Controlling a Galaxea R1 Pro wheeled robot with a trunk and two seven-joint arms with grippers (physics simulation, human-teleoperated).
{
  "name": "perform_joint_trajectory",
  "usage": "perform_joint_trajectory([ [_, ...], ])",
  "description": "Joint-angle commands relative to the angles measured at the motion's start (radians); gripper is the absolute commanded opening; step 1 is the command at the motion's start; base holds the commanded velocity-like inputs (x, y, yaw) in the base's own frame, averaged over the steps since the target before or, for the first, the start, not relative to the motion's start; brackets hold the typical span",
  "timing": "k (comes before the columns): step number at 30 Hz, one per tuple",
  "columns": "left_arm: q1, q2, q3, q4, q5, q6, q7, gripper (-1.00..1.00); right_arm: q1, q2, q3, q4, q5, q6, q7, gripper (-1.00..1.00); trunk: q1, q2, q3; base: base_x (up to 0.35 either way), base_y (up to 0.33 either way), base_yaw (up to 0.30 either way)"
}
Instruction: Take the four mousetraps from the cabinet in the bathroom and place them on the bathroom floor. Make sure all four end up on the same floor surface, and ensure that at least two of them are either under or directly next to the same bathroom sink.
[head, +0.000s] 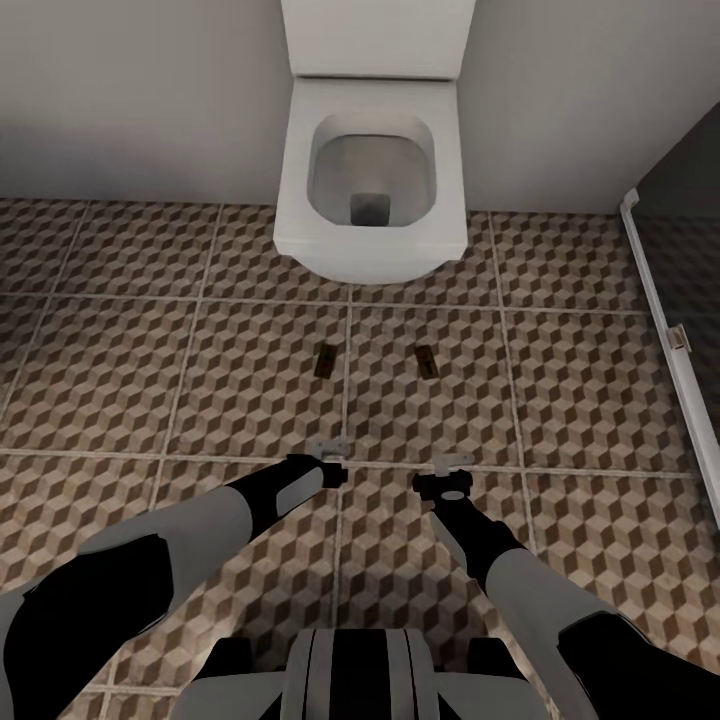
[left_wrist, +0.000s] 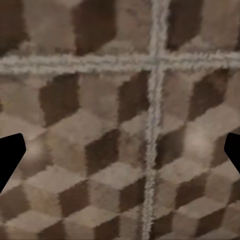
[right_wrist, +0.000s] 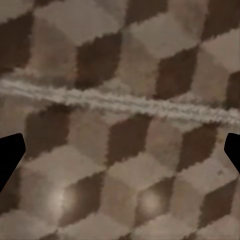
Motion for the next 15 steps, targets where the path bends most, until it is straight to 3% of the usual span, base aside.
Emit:
perform_joint_trajectory([
  [1,-0.001,0.002,-0.006,-0.003,0.006,0.002,0.006,1.00,0.000,-0.001,0.009,-0.002,-0.010,0.005,-0.007,1.00,0.000,0.000,0.000,-0.002,0.000,0.000],
  [10,-0.001,0.005,-0.006,-0.015,0.006,0.004,0.006,1.00,0.000,-0.001,0.009,-0.002,-0.010,-0.011,-0.007,1.00,0.000,0.000,0.000,0.000,0.000,0.000],
  [15,-0.001,0.004,-0.006,-0.017,0.006,0.005,0.006,1.00,0.000,-0.001,0.010,-0.002,-0.010,-0.026,-0.007,1.00,-0.019,0.035,0.015,0.000,0.000,0.000],
])
